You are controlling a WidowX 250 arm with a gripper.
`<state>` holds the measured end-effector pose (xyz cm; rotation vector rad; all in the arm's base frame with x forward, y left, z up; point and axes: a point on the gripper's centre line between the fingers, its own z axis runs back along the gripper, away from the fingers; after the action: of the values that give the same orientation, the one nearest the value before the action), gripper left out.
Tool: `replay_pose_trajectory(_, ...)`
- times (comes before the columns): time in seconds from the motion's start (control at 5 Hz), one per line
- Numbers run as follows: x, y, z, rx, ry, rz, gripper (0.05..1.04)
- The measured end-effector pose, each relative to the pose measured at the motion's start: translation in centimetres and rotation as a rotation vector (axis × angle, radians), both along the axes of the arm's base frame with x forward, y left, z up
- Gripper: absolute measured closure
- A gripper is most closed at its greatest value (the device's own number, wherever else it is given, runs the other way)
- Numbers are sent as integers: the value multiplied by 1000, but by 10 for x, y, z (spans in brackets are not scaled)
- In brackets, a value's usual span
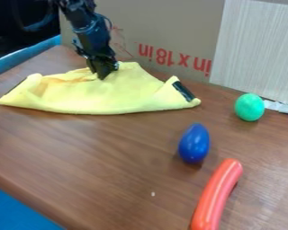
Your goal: Unfold the yellow cloth from right to left
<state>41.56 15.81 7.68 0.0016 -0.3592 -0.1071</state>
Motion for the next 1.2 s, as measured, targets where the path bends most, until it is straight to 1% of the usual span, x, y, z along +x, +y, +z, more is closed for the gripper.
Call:
replay_pose_trajectory(0.2, -7, 5, 11, -30, -37, -30, 1014)
replay_pose_trajectory(0.4, -35, -10, 16, -23, -111, -120, 1015)
replay_pose_trajectory(0.6, -57, -21, 16, -26, -167, -184, 1015)
replay_pose_trajectory(0.8, -79, -29, 16, -28, -213, -229, 1015)
replay_pose_trajectory(1.0, -98, -40, 18, -27, -235, -274, 1015)
replay_pose_trajectory(1.2, -119, -47, 26, -36, -242, -277, 1015)
